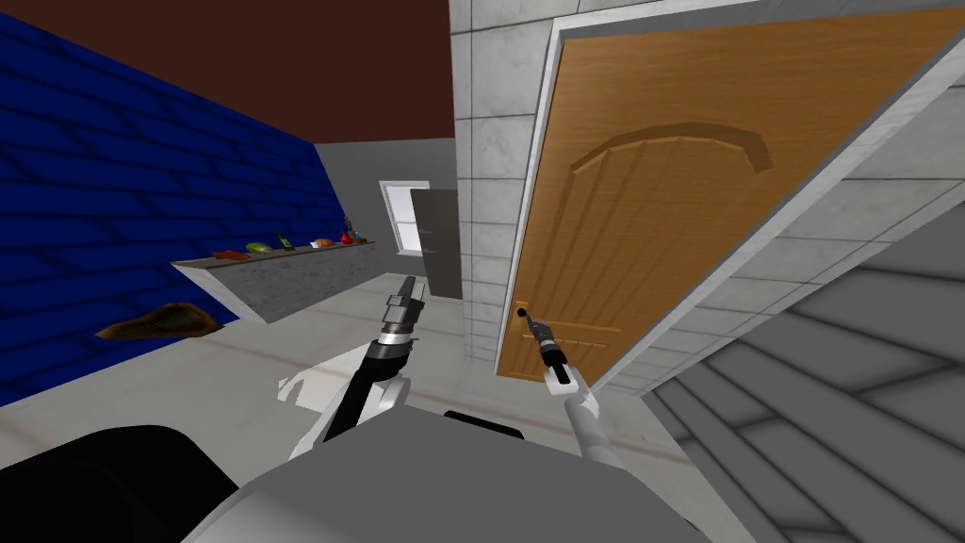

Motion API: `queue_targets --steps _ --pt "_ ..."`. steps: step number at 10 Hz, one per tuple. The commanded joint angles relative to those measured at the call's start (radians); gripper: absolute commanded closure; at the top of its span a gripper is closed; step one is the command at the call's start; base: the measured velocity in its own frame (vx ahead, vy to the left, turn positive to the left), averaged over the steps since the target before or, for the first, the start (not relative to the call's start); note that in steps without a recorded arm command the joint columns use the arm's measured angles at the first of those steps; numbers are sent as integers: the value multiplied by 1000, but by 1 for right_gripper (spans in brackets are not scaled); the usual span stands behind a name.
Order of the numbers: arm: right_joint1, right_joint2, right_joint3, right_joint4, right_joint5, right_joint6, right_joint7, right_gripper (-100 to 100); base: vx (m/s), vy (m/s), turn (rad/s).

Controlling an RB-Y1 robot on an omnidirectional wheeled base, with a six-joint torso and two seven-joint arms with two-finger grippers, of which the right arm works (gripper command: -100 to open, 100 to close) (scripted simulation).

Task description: Push the door open

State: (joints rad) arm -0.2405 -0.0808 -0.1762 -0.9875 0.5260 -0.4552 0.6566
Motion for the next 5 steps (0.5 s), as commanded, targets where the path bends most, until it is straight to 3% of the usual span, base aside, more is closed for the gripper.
queue_targets --steps 1,5 --pt "16 -7 -3 -19 26 6 35 -100 -85 162 -54" --pt "40 -26 -18 -41 82 8 110 -100 -74 115 -51"
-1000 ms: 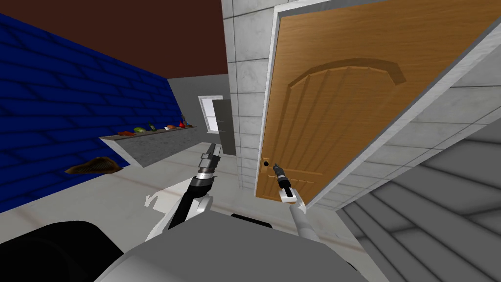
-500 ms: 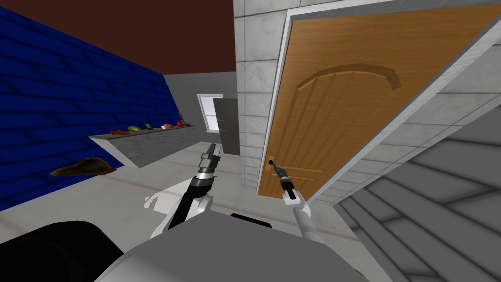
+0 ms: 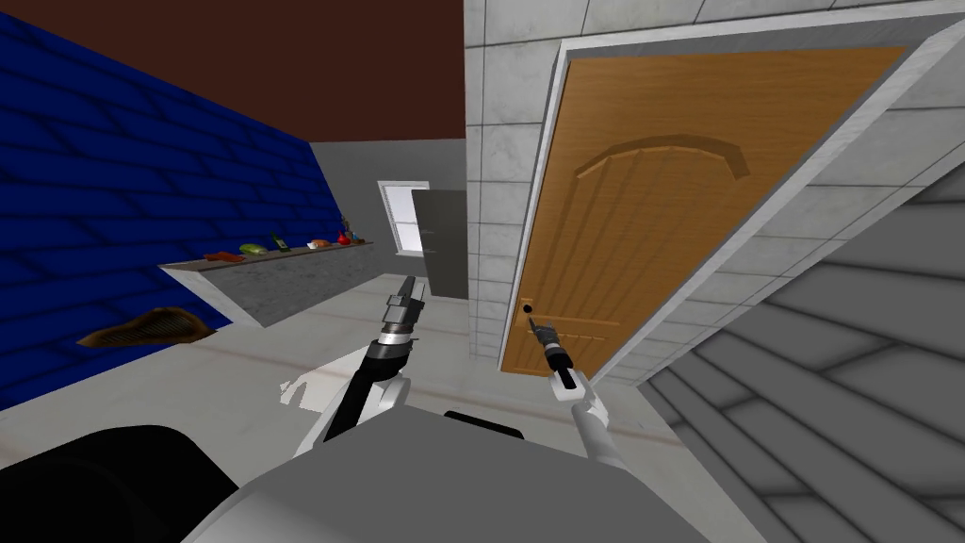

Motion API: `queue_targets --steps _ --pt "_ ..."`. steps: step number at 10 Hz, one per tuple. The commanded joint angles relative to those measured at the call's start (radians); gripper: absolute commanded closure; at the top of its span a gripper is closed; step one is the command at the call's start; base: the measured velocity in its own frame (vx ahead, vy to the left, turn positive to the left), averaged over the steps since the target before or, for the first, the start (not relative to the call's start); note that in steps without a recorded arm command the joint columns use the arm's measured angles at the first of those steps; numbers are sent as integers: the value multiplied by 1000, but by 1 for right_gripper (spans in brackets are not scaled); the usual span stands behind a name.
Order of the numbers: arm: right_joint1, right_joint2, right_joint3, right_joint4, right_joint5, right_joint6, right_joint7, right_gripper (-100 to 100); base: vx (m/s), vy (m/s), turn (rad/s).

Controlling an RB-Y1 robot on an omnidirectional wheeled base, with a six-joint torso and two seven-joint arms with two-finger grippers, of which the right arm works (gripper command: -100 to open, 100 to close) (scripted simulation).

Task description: Push the door open

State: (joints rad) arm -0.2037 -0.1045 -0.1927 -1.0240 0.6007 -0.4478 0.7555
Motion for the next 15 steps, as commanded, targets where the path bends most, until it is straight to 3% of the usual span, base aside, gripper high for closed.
queue_targets --steps 1,4,6,14,15 --pt "12 -9 -6 -13 28 2 38 -100 -85 108 -53" --pt "28 -20 -15 -27 64 3 85 -100 -74 111 -48" --pt "21 -16 -19 -18 56 0 83 -100 35 31 4" --pt "19 -8 -36 -12 54 -4 100 -100 186 23 19" --pt "19 -8 -36 -12 54 -4 100 100 -11 -1 -3"
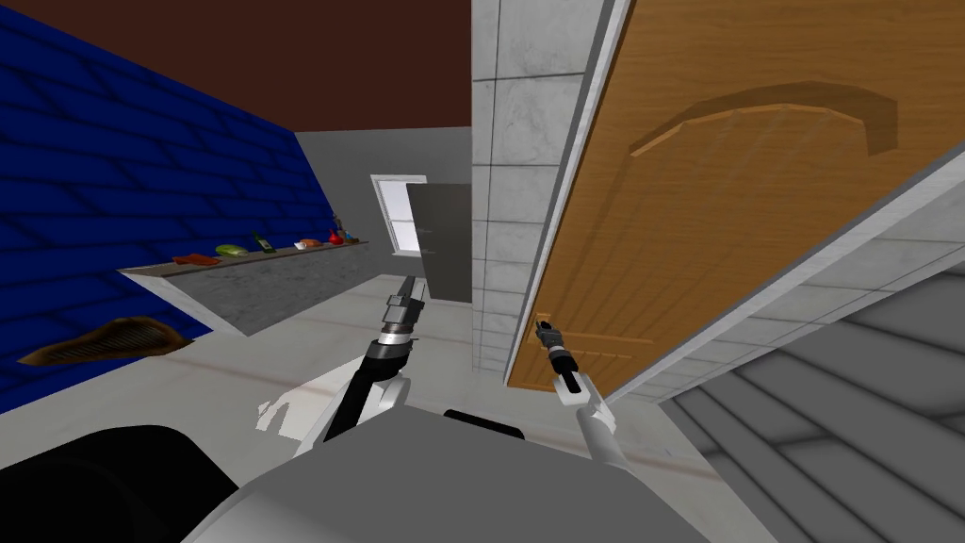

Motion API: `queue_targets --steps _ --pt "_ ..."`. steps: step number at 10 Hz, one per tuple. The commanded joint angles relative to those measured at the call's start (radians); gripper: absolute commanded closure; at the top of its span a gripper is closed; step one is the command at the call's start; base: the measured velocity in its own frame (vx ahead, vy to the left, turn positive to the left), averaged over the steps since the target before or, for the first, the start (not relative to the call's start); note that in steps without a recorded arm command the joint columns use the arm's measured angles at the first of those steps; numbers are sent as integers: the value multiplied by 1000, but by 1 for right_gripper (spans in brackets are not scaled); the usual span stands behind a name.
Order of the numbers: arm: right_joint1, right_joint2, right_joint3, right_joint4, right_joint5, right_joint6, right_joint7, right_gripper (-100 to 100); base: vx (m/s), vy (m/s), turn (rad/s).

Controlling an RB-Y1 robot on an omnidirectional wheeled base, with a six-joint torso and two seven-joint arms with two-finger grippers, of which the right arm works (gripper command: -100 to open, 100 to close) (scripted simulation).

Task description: Push the door open

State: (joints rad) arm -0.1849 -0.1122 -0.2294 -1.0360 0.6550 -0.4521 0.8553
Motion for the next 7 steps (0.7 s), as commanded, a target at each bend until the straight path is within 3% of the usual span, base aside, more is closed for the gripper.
queue_targets --steps 1,5,7 --pt "1 0 0 0 0 0 0 100 -29 -8 0" --pt "1 0 0 0 0 0 0 100 -11 -2 2" --pt "3 0 22 0 -37 1 -41 100 -16 -99 49"
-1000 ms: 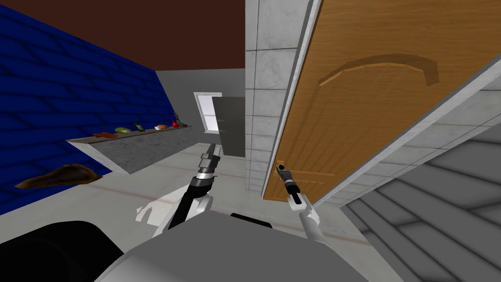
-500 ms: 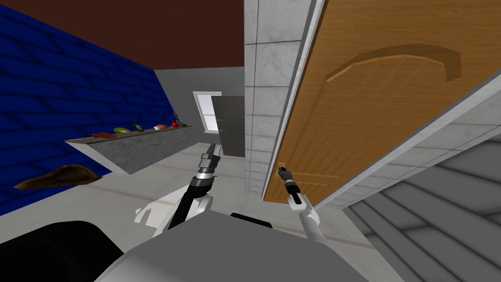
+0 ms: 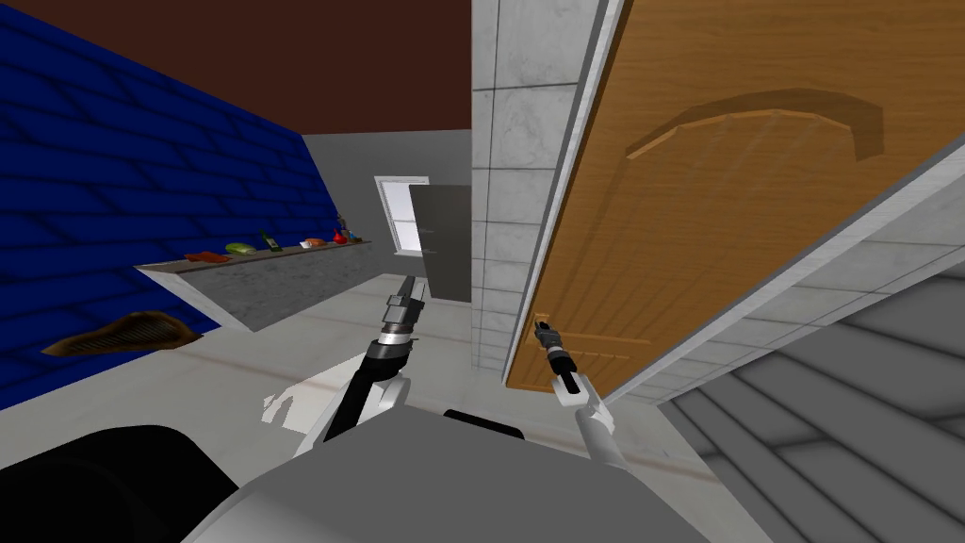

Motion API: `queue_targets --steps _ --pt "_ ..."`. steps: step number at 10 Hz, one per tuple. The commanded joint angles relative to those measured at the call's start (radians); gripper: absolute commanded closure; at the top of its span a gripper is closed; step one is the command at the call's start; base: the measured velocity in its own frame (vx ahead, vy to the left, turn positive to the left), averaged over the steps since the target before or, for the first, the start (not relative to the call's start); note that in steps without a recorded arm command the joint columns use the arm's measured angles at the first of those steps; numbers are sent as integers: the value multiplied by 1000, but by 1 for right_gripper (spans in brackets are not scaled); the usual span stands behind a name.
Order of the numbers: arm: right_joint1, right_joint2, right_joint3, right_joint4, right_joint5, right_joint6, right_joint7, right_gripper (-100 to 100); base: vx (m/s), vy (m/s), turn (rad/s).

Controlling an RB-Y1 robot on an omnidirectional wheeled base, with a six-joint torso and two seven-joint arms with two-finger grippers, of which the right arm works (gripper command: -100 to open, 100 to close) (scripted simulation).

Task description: Push the door open

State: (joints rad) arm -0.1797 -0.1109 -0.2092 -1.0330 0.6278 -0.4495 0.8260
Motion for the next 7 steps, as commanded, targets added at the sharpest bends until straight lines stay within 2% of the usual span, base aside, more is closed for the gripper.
queue_targets --steps 1,2,4,7 --pt "-1 -1 15 -4 -35 -2 -37 100 -37 -142 72" --pt "-1 0 22 -5 -47 -2 -50 100 -57 -144 64" --pt "0 1 49 -8 -96 -2 -101 100 -52 -126 61" --pt "2 2 79 -12 -152 -3 -160 100 -33 -88 34"
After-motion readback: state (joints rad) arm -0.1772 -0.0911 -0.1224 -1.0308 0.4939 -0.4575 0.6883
